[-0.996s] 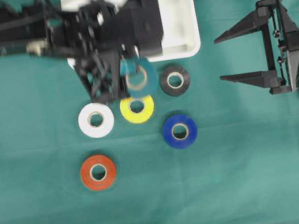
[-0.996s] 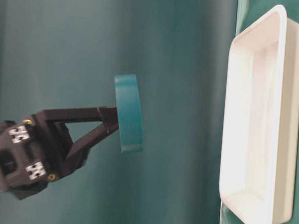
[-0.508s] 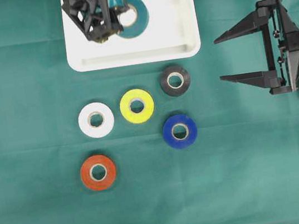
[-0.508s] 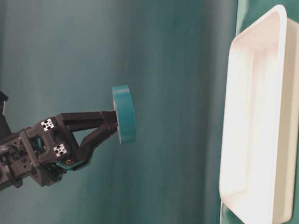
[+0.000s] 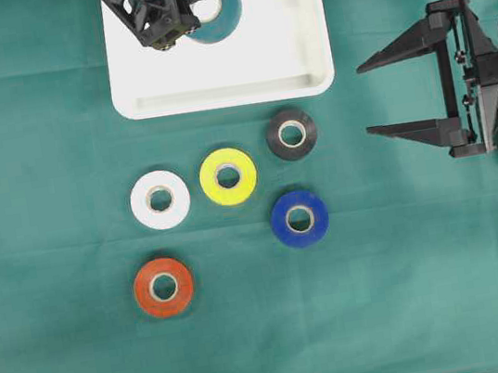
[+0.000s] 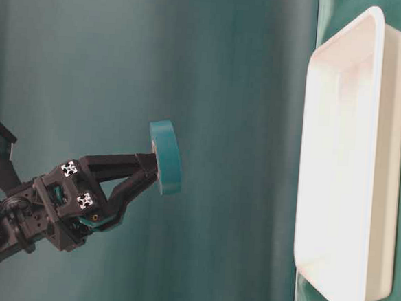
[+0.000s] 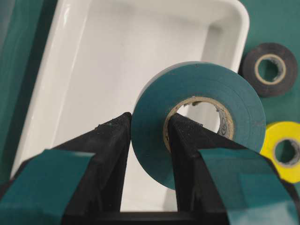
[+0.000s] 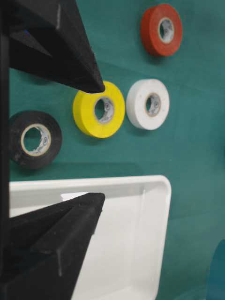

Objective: Pick up the tape from a random location and place it into the white case.

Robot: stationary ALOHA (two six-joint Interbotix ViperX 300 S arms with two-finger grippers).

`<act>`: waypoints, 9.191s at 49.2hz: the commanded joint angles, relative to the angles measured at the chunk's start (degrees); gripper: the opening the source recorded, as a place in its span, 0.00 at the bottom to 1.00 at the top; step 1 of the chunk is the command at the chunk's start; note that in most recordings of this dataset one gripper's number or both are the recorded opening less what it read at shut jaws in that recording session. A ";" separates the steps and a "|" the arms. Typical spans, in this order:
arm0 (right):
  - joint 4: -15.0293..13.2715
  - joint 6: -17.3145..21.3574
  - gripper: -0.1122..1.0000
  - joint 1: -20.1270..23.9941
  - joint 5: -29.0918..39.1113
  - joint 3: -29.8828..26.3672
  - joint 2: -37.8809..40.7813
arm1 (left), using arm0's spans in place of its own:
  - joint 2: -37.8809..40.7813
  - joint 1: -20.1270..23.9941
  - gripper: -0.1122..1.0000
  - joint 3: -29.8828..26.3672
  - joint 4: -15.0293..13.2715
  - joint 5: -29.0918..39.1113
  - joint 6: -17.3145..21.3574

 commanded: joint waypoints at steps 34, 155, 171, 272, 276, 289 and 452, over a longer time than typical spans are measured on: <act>-0.09 -0.18 0.91 0.00 -0.26 -1.14 0.88 | 3.25 1.58 0.29 2.72 0.09 -8.79 0.00; -0.09 -0.26 0.91 0.00 -0.26 -1.76 1.32 | 3.52 6.50 0.99 8.35 -0.26 -14.15 -0.09; -0.09 -0.18 0.91 0.00 0.53 -2.20 1.32 | -2.64 5.19 0.99 2.99 -0.18 -5.54 0.09; 0.09 0.18 0.91 0.00 1.14 -3.60 1.32 | -21.88 -11.43 0.99 21.62 -0.26 -8.53 -0.35; 0.09 0.26 0.91 0.00 1.14 -3.69 1.32 | -25.22 -11.43 0.99 24.70 -0.35 -10.55 -0.35; 0.09 0.26 0.91 0.00 1.14 -3.69 1.32 | -37.27 -11.43 0.99 33.84 -0.35 -14.06 -0.35; 0.18 0.18 0.91 16.61 3.08 -31.20 34.37 | -60.03 -11.43 0.99 66.27 -1.23 -35.51 -1.49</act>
